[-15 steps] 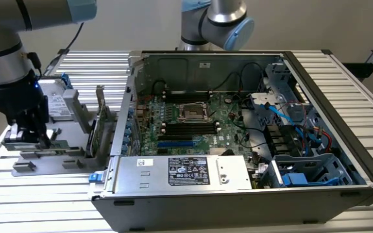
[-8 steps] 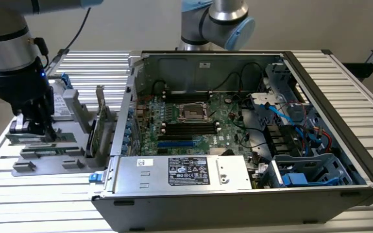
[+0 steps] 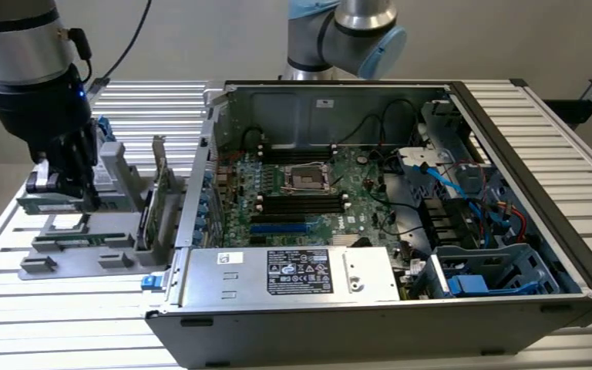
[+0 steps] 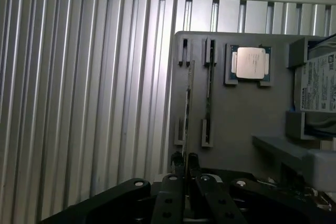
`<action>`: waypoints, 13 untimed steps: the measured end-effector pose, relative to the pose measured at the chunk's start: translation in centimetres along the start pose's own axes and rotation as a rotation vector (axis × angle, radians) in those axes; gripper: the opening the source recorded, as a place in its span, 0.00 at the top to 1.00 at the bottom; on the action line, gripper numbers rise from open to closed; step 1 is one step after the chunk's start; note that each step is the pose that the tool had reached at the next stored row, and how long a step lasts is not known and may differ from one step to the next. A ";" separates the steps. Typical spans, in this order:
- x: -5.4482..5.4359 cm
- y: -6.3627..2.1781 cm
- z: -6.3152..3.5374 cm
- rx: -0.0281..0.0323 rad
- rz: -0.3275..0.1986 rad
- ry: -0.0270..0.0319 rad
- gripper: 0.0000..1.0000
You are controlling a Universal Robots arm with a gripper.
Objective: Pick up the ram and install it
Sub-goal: 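Pick up the ram and move it above insertion slot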
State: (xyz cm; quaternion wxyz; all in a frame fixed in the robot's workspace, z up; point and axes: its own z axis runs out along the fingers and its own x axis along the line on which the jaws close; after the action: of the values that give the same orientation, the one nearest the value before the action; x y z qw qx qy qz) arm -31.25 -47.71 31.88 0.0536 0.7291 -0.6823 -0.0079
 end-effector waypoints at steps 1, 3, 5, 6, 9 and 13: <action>0.0 -0.28 -0.41 -0.0002 0.000 -0.0004 0.86; 0.1 -0.83 -1.25 -0.0003 0.000 -0.0013 0.86; 0.2 -1.40 -2.10 -0.0005 0.000 -0.0022 0.86; 0.3 -1.72 -2.55 -0.0007 0.000 -0.0027 0.86; 0.4 -2.78 -3.75 -0.0014 -0.001 -0.0054 0.86; 0.6 -4.31 -5.33 -0.0025 -0.001 -0.0102 0.86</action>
State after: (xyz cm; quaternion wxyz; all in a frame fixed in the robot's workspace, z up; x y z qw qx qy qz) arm -26.47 -47.71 36.84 0.0510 0.7294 -0.6821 -0.0125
